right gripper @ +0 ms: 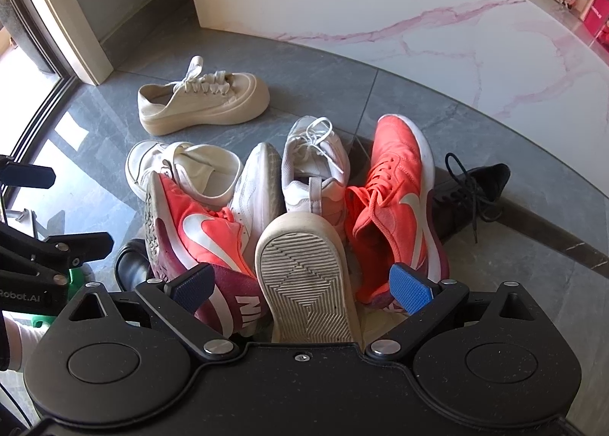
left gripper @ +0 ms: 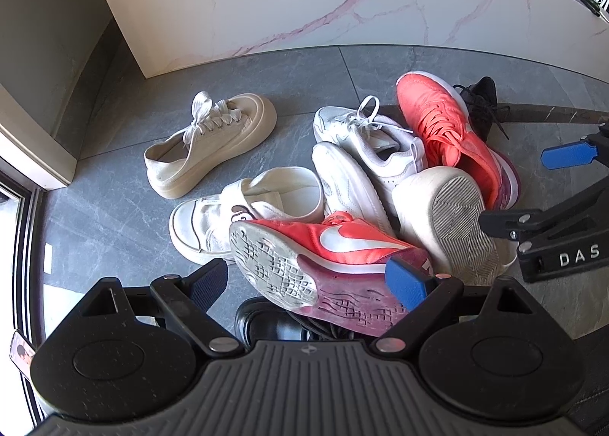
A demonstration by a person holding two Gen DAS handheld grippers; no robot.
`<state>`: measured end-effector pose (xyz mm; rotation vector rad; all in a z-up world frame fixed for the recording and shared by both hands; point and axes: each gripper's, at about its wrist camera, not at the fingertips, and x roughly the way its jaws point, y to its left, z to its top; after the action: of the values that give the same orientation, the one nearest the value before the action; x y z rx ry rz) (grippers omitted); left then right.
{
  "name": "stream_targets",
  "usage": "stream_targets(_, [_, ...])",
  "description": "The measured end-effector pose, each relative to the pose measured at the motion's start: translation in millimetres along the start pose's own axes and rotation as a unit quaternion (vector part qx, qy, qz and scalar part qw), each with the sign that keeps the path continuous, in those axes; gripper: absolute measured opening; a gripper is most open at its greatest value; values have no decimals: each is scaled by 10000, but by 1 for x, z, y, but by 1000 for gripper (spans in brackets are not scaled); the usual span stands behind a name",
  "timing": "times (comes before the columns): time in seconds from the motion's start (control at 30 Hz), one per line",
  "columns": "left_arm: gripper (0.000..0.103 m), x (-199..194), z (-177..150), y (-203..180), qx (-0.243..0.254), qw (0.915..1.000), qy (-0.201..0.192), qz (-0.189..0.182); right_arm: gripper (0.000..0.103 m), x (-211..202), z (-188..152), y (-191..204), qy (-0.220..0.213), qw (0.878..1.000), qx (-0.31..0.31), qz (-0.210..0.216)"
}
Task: Organize scattered shoes
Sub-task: 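Move both tools to the cream platform sneaker and close the left gripper on its heel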
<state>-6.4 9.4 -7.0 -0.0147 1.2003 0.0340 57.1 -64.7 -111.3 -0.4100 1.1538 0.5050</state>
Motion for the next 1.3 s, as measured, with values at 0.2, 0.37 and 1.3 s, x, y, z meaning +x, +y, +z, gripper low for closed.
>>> stream_targets(0.2, [91,-1,3,22,-347,9994,-25,12,96,3,5,0,-55,9998,121,117])
stream_targets(0.37, [83,1,7,42,-619,9978,-66,208,96,-7,18,8,-368,9990,90,245])
stream_targets(1.3, [77,106,82,191,-561,9957,2,741,59,77,97,79,-716,9931,-695,613])
